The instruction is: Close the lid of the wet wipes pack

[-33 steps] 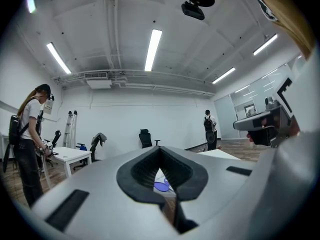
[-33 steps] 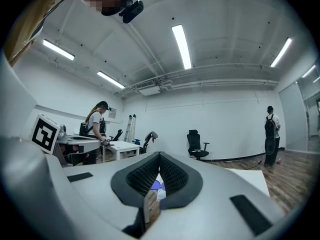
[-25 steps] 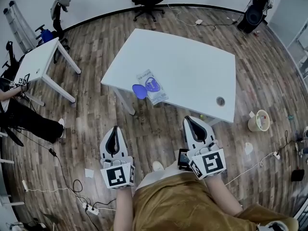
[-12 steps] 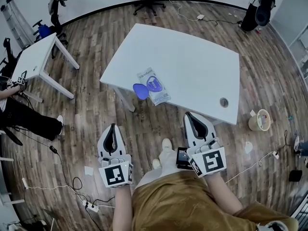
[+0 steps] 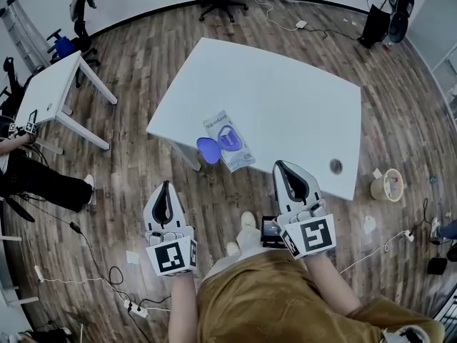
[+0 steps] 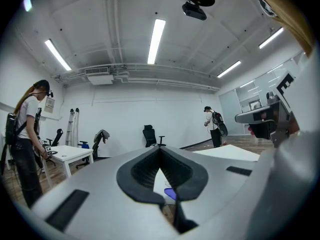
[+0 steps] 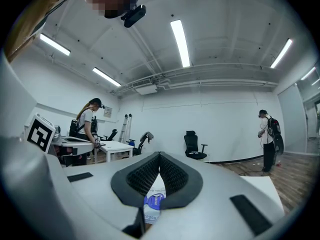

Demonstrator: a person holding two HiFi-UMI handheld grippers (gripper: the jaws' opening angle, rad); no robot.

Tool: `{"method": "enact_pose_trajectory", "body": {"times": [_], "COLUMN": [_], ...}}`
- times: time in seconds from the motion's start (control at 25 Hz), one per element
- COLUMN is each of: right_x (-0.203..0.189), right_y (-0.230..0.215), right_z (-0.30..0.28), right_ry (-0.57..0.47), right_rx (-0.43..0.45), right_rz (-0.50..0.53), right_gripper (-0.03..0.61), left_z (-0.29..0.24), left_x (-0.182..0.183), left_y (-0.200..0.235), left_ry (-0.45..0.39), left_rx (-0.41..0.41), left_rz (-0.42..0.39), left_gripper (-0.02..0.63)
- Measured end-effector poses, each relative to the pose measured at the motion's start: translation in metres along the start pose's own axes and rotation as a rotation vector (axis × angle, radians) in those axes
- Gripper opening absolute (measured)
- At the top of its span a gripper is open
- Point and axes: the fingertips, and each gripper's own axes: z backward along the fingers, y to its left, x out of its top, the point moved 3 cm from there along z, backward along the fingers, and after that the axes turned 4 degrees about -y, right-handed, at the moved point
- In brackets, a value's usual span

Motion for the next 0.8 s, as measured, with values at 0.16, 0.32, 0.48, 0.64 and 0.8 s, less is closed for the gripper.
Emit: {"method": "enact_pose_trajectory", "body": {"times": [0.16,0.32,0.48,0.64,0.8], "right_x": [0.001,0.002,0.0,-0.005,-0.01], "right_y": [-0.015,-0.03,-0.044,-0.047,-0.048], "right_z": [-0.022,-0.037,-0.046,-0.053,-0.06], "right_ry": [-0.013,-0.026,-0.029,-0.016,-0.002], "right_rx": [0.006,0.028,0.035,0.055,0.056], "right_rz": [-0.015,-0.016,-0.022,-0.021,-0.027], "right_gripper": [0.006,0.006,0.006,0.006,0.006], "left_z": [-0.024,-0.039,-0.05,-0.059,-0.068], "left_x": [-0.003,-0.007,-0.005,-0.012,-0.017], "left_y": [-0.002,-0.004,-0.01,-0.008,-0.003], "left_ry": [0.012,0.041,0.04,0.057,0.072], "left_rx": [-0.008,0.008,0.02,0.03,0.031], "left_rz": [-0.022,-0.036,-0.051,-0.053,-0.063], "left_gripper": [-0.003,-0.003,-0.003,-0.003,-0.003]}}
